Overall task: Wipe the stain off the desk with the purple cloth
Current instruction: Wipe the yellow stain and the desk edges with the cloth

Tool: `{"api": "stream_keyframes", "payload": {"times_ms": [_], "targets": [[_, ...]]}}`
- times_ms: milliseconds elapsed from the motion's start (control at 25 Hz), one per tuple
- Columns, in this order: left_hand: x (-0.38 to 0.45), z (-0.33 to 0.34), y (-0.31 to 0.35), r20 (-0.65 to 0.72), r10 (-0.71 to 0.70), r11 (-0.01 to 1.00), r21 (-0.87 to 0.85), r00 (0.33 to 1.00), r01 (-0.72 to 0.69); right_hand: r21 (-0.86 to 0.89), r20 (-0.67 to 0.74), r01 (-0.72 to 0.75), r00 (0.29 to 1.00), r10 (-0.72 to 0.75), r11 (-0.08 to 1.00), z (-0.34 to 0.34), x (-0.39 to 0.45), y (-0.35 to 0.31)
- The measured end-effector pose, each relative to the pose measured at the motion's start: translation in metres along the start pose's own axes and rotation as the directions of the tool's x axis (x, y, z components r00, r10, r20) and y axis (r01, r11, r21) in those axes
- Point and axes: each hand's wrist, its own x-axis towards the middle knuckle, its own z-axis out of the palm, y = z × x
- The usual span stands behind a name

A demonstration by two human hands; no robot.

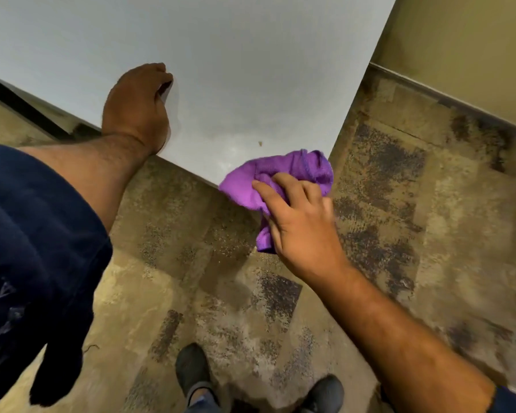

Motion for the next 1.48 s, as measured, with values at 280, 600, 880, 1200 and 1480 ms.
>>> {"api": "stream_keyframes", "payload": {"times_ms": [280, 600, 880, 1200, 1480], "targets": [[-0.011, 0.010, 0.053, 0.131, -0.074, 0.952, 0.306, 0.989, 0.030, -0.005, 0.130, -0.049, 0.990, 0.049, 0.999, -0.006, 0.009, 0.011], [-0.017, 0.019, 0.064, 0.105, -0.109, 0.956, 0.282, 0.988, 0.076, -0.008, 0.134, -0.100, 0.986, 0.100, 0.995, -0.002, 0.124, -0.002], [-0.016, 0.023, 0.064, 0.086, -0.089, 0.972, 0.226, 0.992, 0.068, 0.059, 0.044, 0.144, 0.988, -0.146, 0.988, 0.006, 0.027, -0.008], [-0.013, 0.026, 0.062, 0.121, -0.018, 0.956, 0.294, 0.992, -0.018, 0.348, -0.119, 0.087, 0.992, -0.048, 0.933, 0.002, -0.038, 0.028], [-0.011, 0.024, 0.060, 0.247, 0.043, 0.948, 0.294, 0.968, -0.118, 0.933, 0.032, 0.281, 0.557, 0.830, -0.224, 0.029, -0.104, 0.072]]}}
